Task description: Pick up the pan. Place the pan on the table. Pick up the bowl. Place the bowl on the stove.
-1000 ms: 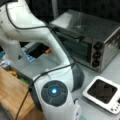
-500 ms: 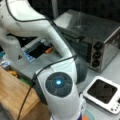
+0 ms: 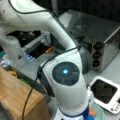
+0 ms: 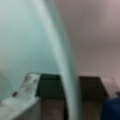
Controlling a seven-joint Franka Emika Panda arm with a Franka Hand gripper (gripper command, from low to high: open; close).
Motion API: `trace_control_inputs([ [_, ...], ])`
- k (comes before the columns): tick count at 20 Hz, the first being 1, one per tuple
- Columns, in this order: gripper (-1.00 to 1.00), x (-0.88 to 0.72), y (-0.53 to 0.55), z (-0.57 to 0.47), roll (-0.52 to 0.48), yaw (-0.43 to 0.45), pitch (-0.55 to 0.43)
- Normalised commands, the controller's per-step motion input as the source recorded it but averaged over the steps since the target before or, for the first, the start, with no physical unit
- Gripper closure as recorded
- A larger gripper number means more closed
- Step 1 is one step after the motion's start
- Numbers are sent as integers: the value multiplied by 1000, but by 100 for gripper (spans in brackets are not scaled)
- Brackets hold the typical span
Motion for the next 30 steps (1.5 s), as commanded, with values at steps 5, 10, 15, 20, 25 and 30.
trace_control_inputs([
  [5, 100, 284, 230, 140, 23, -104, 138],
  [10, 100, 255, 293, 100, 0, -88, 124],
  [15, 100, 189, 360, 116, -24, -105, 116],
  [20, 100, 84, 299, 128, -73, -94, 124],
  [25, 100, -6, 282, 91, -132, -76, 118],
  [30, 100, -100, 279, 12, -183, -46, 84],
])
